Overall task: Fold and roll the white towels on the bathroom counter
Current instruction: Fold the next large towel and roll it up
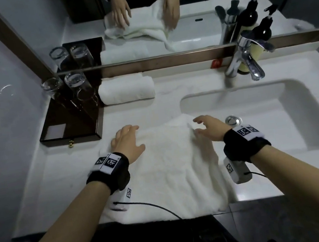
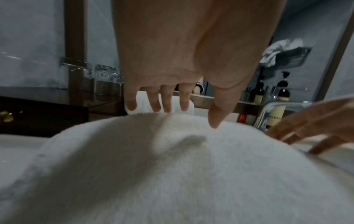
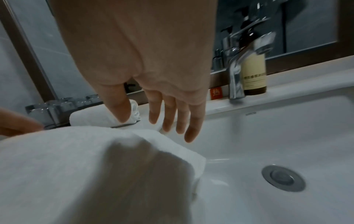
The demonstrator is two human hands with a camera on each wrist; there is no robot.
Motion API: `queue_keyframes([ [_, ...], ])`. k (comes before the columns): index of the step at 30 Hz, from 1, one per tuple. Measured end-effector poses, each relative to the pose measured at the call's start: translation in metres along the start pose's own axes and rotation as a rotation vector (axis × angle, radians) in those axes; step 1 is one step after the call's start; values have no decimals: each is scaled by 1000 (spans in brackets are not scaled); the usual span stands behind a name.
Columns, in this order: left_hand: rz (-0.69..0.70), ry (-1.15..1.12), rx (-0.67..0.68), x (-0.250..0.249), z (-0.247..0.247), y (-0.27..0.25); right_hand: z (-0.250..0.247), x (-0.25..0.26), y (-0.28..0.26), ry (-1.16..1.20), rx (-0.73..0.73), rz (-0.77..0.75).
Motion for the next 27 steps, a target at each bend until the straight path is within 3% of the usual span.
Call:
queue_keyframes([
  [4, -70, 217, 154, 0, 26, 13, 13, 24, 34, -64, 133, -171],
  [6, -76, 247, 159, 2, 30, 15, 23, 35, 43, -57, 193, -226],
  [9, 42, 142, 115, -7, 29, 8, 26, 48, 55, 15, 154, -240],
  [13, 143, 72, 207, -15, 41, -19, 42, 50, 56, -356, 209, -235],
  [17, 74, -21, 288, -3, 48, -36, 60, 60, 30, -387, 400, -329],
  [21, -53, 116, 316, 16, 49, -42, 70, 74, -4, -330, 502, -375],
  [24, -41, 209, 278, 13, 45, -42, 87, 85, -27, -353, 542, -447],
  [27, 23, 141, 131, -3, 33, -39, 99, 91, -38, -403, 498, -424],
])
Point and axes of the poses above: each hand's wrist, its own y-axis towards the middle knuckle, its own z-axis out of the palm, x = y × z, the point moved 9 cm from there along y, towards the middle knuckle, and after that the axes turned 7 degrees about -x, right-handed, at the moved point
